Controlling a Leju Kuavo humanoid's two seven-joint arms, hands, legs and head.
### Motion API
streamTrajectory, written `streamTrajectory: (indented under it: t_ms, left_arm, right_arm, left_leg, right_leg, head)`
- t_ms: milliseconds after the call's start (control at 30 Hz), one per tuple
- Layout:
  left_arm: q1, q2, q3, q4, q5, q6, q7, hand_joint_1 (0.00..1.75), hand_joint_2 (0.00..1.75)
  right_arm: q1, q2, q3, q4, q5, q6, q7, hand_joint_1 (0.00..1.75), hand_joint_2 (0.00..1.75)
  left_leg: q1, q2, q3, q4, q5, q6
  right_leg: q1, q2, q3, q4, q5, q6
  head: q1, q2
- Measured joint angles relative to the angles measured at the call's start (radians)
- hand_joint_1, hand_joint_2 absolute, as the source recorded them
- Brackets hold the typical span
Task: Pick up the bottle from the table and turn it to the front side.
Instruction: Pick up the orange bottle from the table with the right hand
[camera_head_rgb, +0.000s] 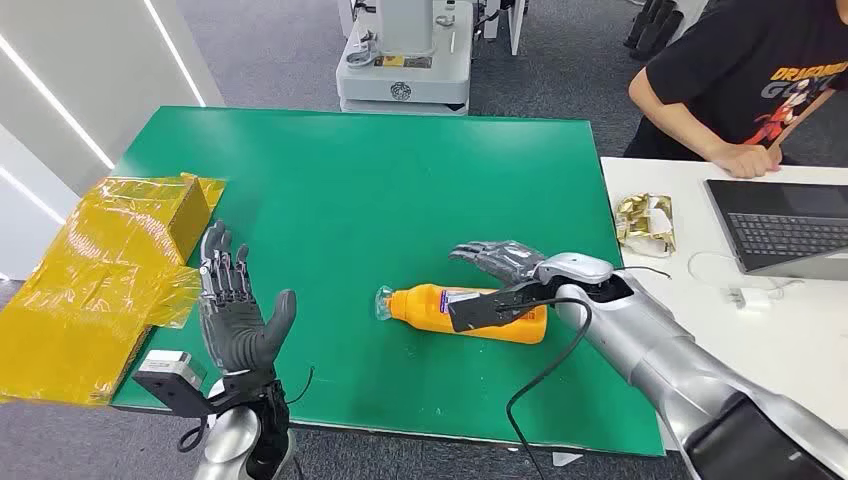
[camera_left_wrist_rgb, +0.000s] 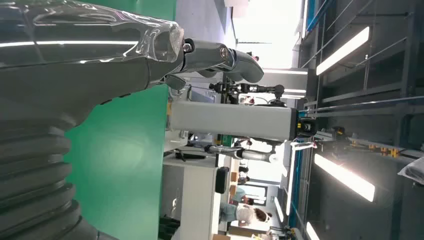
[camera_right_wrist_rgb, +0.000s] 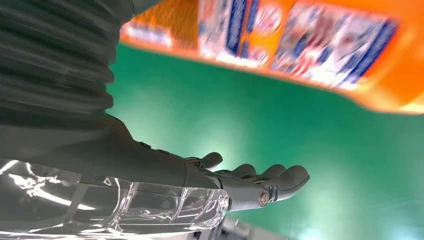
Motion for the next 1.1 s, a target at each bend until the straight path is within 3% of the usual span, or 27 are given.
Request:
streamTrajectory:
  t_ms: [367,600,833,1100]
  left_arm:
    - [-0.005,-0.005,0.000,0.012,0.000,0.007,0.000,0.00,1.75]
    - [-0.004,-0.006,0.000,0.013,0.002,0.011,0.000,0.00,1.75]
    - [-0.004,-0.002,0.000,0.017,0.009,0.023,0.000,0.00,1.75]
    - [0.000,0.004,0.000,0.018,0.006,0.028,0.000,0.00,1.75]
  right_arm:
    - [0.022,0.013,0.001,0.025,-0.031,0.052,0.003,0.00,1.75]
    - [0.014,0.011,0.012,0.039,-0.024,0.098,0.060,0.00,1.75]
    - [-0.018,-0.030,0.077,0.043,0.039,0.107,0.173,0.00,1.75]
    - [-0.065,-0.065,0.135,0.041,0.061,0.116,0.203,0.00,1.75]
  left_leg:
    - [0.000,0.000,0.000,0.000,0.000,0.000]
    - [0.000,0.000,0.000,0.000,0.000,0.000]
    - [0.000,0.000,-0.001,0.002,0.000,0.000]
    - [0.000,0.000,-0.001,0.002,0.000,0.000]
  right_leg:
    - [0.000,0.000,0.000,0.000,0.000,0.000]
    - [0.000,0.000,0.000,0.000,0.000,0.000]
    - [0.000,0.000,0.000,0.000,0.000,0.000]
    - [0.000,0.000,0.000,0.000,0.000,0.000]
  head:
    - [0.000,0.000]
    - [0.000,0.000]
    - [0.000,0.000]
    - [0.000,0.000]
